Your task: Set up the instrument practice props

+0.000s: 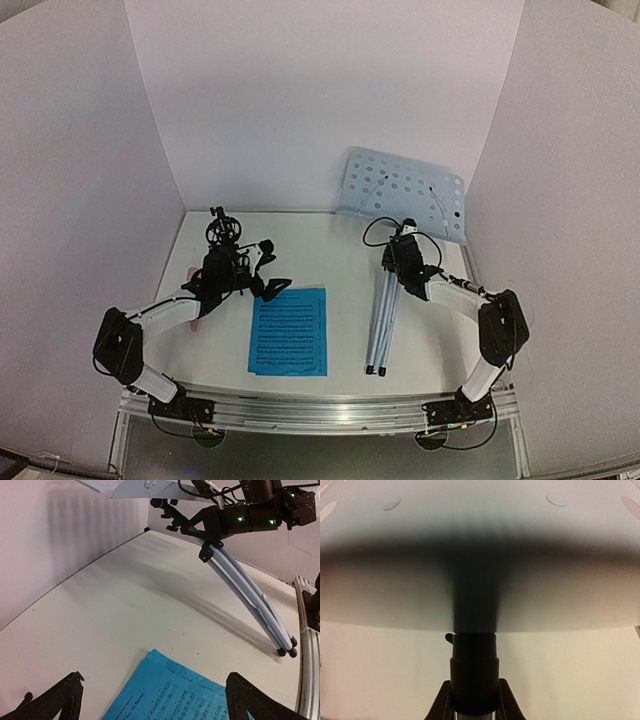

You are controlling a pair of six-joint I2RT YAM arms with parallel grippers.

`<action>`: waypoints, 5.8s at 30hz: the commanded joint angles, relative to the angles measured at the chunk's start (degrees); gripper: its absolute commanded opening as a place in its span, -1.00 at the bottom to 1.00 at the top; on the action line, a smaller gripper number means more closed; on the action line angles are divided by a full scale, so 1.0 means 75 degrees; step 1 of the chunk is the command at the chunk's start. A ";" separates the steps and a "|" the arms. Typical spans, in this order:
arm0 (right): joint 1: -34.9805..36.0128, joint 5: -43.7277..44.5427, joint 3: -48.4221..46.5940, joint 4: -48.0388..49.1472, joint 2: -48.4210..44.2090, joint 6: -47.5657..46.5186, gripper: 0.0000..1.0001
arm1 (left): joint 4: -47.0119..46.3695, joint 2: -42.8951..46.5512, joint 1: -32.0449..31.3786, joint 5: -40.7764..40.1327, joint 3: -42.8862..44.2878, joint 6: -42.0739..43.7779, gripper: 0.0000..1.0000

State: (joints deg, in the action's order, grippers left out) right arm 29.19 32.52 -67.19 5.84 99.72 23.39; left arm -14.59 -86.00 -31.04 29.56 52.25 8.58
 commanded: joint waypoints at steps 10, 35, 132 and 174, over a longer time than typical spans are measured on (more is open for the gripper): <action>0.0368 0.0606 -0.1212 0.6297 -0.0557 -0.2630 -1.00 | -0.0493 -0.3122 -0.1143 0.0397 0.3871 -0.2020 0.73; 0.0368 -0.1191 -0.2599 0.9657 0.0979 -0.4709 -1.00 | -0.0887 -0.6887 -0.1896 -0.1582 0.8647 -0.0375 0.50; 0.0585 -0.1717 0.2168 0.4877 -0.2744 -0.4979 -1.00 | 0.1558 -0.5628 -0.2262 -0.1125 0.6805 0.1098 -1.00; -0.0720 -0.5359 0.2603 0.1589 -0.2466 -0.3400 0.30 | 0.1418 -0.5892 -0.2189 -0.0647 0.7048 0.0398 -1.00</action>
State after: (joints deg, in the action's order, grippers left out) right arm 25.31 -1.75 -44.25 14.12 77.15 0.17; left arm -7.09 -127.59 -47.90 25.37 104.27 10.40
